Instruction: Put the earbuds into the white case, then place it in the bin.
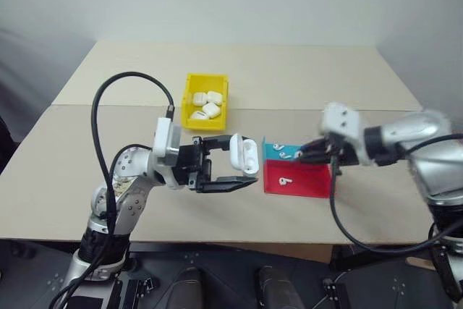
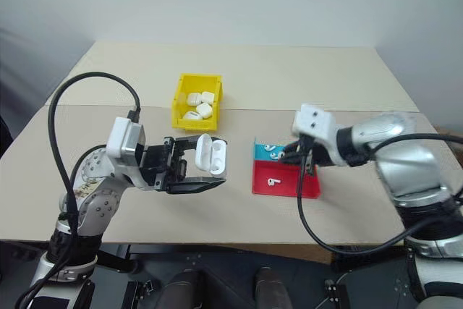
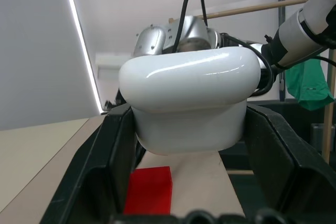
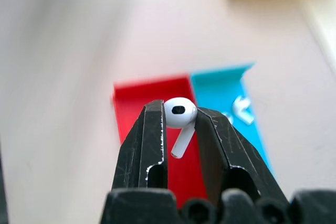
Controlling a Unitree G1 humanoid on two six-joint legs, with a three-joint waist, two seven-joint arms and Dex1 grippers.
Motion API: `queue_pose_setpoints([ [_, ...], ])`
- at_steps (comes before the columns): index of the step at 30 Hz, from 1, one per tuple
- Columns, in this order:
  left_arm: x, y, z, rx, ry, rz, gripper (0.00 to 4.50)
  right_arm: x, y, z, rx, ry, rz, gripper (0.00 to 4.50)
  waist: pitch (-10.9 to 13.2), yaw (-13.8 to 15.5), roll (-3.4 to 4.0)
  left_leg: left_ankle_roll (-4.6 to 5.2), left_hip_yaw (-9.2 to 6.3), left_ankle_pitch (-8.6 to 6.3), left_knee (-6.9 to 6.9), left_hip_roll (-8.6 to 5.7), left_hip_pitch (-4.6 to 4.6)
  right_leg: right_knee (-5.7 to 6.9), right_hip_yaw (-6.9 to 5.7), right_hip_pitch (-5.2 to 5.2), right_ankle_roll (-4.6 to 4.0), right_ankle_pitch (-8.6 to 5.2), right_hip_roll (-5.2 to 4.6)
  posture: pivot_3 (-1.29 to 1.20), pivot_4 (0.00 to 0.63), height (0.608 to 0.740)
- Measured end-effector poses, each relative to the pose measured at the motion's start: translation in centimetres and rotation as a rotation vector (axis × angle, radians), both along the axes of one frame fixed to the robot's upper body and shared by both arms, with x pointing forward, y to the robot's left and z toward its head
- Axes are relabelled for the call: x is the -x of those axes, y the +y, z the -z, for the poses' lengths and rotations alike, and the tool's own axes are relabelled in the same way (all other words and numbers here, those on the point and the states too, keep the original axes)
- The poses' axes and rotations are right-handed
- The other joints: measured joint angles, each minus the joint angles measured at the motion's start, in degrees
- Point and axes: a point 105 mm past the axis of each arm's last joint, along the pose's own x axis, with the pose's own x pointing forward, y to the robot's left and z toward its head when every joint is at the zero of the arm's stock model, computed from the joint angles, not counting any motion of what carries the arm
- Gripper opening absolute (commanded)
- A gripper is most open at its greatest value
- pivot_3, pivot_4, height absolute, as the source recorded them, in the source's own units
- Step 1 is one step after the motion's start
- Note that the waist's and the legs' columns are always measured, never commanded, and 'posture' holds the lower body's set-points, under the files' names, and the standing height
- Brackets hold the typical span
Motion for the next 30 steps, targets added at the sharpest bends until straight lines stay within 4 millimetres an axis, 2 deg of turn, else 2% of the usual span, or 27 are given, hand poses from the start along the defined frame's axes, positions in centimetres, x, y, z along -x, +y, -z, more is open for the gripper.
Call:
queue_pose_setpoints([
  [3,-0.3,-0.5,-0.2,0.0,0.015,0.02,2.82,1.1,0.4,-3.7,-0.323,-0.075,0.02,0.67,0.0,0.1,0.0,0.0,-0.04,0.0,0.0,0.0,-0.02,0.02,-0.02,0.0,0.16,0.11,0.02,0.0,0.15,0.74],
  [5,-0.7,-0.7,-0.5,-0.011,0.023,0.024,2.82,2.3,0.3,-5.9,-0.471,-0.135,0.024,0.67,0.0,0.1,0.02,0.0,-0.04,0.0,-0.01,-0.01,-0.04,0.0,-0.02,0.0,0.17,0.11,0.0,0.0,0.15,0.74],
  [8,-1.1,-0.9,-0.7,-0.021,0.037,0.034,2.82,4.0,1.3,-7.2,-0.626,-0.141,-0.025,0.67,0.0,0.0,0.02,0.0,-0.04,0.0,-0.04,0.0,-0.05,-0.02,-0.02,0.0,0.17,0.11,0.01,0.0,0.15,0.74],
  [12,-1.2,-1.8,-0.9,-0.021,0.038,0.077,2.82,5.7,3.6,-6.8,-0.678,-0.115,-0.09,0.67,0.0,-0.1,0.03,0.01,-0.06,0.0,-0.06,0.01,-0.05,0.0,-0.02,-0.01,0.15,0.1,0.02,0.0,0.15,0.74],
  [16,-1.2,-2.5,-1.2,-0.018,0.028,0.103,2.82,6.3,5.5,-4.6,-0.646,-0.035,-0.093,0.67,0.0,-0.2,0.03,0.01,-0.04,0.0,-0.05,-0.01,-0.06,-0.04,-0.01,0.0,0.11,0.07,-0.01,0.0,0.15,0.74],
  [30,-1.2,-2.4,-0.7,-0.052,0.032,0.12,2.82,6.5,5.8,-3.2,-0.548,-0.061,-0.087,0.67,0.0,-0.2,0.03,0.01,-0.06,0.0,-0.06,0.0,-0.08,-0.08,-0.01,-0.01,-0.12,-0.08,0.0,0.0,0.15,0.74],
])
